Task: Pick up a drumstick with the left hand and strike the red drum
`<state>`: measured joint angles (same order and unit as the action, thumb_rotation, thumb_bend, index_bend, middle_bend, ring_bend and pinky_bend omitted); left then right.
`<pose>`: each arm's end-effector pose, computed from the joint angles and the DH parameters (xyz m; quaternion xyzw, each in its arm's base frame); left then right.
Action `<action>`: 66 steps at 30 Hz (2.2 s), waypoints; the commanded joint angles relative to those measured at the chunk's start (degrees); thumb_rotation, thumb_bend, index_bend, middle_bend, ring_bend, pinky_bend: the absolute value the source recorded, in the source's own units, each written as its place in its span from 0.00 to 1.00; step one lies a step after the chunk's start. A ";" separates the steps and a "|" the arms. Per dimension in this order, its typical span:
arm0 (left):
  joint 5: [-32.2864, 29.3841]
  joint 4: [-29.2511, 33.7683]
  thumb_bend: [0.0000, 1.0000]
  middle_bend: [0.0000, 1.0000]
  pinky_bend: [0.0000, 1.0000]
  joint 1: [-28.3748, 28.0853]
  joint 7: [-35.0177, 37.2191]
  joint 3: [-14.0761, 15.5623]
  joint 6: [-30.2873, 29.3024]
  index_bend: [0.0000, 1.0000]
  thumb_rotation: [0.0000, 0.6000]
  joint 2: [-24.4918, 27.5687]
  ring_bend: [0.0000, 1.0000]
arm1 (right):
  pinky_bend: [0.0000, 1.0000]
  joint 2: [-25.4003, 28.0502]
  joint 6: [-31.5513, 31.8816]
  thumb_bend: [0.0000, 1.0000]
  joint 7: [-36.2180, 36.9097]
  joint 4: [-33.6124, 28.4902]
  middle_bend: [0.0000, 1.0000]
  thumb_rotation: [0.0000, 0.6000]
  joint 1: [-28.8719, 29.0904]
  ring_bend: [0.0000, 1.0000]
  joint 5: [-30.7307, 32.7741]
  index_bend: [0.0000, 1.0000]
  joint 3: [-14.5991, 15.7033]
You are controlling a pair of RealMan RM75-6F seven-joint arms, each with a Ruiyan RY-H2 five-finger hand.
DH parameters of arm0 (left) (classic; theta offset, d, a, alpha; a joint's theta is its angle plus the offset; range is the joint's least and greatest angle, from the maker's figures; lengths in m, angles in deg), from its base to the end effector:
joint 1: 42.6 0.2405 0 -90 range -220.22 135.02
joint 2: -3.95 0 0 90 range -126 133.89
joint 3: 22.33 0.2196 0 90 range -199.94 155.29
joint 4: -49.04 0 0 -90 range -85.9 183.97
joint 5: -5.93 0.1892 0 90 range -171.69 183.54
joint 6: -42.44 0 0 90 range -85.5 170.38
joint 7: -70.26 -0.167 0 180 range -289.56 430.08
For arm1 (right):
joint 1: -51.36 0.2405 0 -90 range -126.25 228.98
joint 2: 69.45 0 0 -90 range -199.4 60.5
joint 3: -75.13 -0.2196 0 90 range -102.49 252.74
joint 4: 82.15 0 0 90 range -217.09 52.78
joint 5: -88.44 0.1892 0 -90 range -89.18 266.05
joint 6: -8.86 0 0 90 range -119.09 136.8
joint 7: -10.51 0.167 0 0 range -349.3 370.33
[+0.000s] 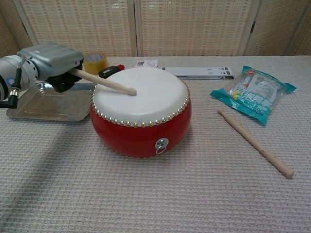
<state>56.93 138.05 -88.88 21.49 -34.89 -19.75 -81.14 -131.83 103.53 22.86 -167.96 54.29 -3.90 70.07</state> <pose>-0.1095 0.3602 0.0344 -0.7517 -0.2418 -0.2763 0.5479 -0.2646 -0.1949 0.2031 0.5718 -0.3323 0.4814 0.5752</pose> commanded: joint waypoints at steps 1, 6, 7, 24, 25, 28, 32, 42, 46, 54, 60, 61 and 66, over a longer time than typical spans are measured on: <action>-3.55 5.74 0.79 1.00 1.00 2.64 20.70 -7.50 -0.73 1.00 1.00 1.24 1.00 | 0.22 -0.02 0.07 0.08 0.11 0.08 0.14 1.00 -0.11 0.08 0.07 0.25 0.05; -4.19 5.65 0.78 1.00 1.00 2.49 22.63 -7.22 1.71 1.00 1.00 2.35 1.00 | 0.22 -0.05 -0.07 0.08 0.19 0.17 0.14 1.00 -0.19 0.08 0.24 0.25 0.15; -3.75 4.91 0.78 1.00 1.00 2.05 21.25 -6.17 2.14 1.00 1.00 2.44 1.00 | 0.22 -0.05 -0.10 0.08 0.22 0.18 0.14 1.00 -0.19 0.08 0.27 0.25 0.16; -1.23 2.89 0.78 1.00 1.00 -0.29 11.26 -2.55 -1.55 1.00 1.00 1.03 1.00 | 0.22 0.74 -2.22 0.08 -0.51 -0.50 0.14 1.00 -0.11 0.08 1.28 0.25 0.77; -1.46 3.47 0.78 1.00 1.00 -0.06 12.79 -3.31 -1.51 1.00 1.00 1.55 1.00 | 0.22 1.01 -2.88 0.08 -0.78 -0.87 0.14 1.00 -0.11 0.08 1.60 0.25 0.98; -1.07 3.41 0.78 1.00 1.00 -0.19 13.64 -3.47 -1.34 1.00 1.00 2.22 1.00 | 0.22 2.07 -5.09 0.08 -1.54 -2.33 0.14 1.00 0.09 0.08 2.43 0.25 1.63; -0.13 0.98 0.78 1.00 1.00 -1.25 10.34 -0.91 -0.94 1.00 1.00 0.38 1.00 | 0.22 2.43 -5.90 0.08 -1.80 -3.04 0.14 1.00 0.19 0.08 2.98 0.24 1.67; -0.76 -4.58 0.78 1.00 1.00 -3.22 -1.68 3.87 -1.24 1.00 1.00 -3.22 1.00 | 0.22 2.39 -6.33 0.08 -1.64 -2.88 0.14 1.00 0.26 0.08 3.12 0.24 1.71; -4.16 2.04 0.78 1.00 1.00 0.40 16.14 -4.59 -1.74 1.00 1.00 -1.66 1.00 | 0.22 1.93 -5.78 0.08 -1.25 -2.32 0.14 1.00 0.20 0.08 2.81 0.24 1.60; -1.42 1.97 0.78 1.00 1.00 1.23 21.41 -5.00 -0.73 1.00 1.00 0.65 1.00 | 0.22 1.85 -5.65 0.08 -1.26 -2.23 0.14 1.00 0.13 0.08 2.75 0.24 1.60; 2.23 -4.58 0.78 1.00 1.00 -1.16 10.22 1.54 -0.81 1.00 1.00 -2.29 1.00 | 0.22 1.75 -5.78 0.08 -1.13 -2.07 0.14 1.00 0.11 0.08 2.87 0.24 1.62; 2.47 -5.37 0.78 1.00 1.00 -1.38 9.02 2.16 -0.76 1.00 1.00 -2.76 1.00 | 0.22 1.75 -5.80 0.08 -1.15 -2.05 0.14 1.00 0.11 0.08 2.88 0.24 1.61; 0.81 -6.68 0.78 1.00 1.00 -2.36 2.71 4.08 0.24 1.00 1.00 -3.29 1.00 | 0.22 1.77 -5.88 0.08 -1.11 -1.97 0.14 1.00 0.14 0.08 3.01 0.24 1.55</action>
<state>57.59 134.00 -90.01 32.81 -33.78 -20.30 -83.42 -130.05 97.65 21.74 -169.94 54.42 -0.90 71.63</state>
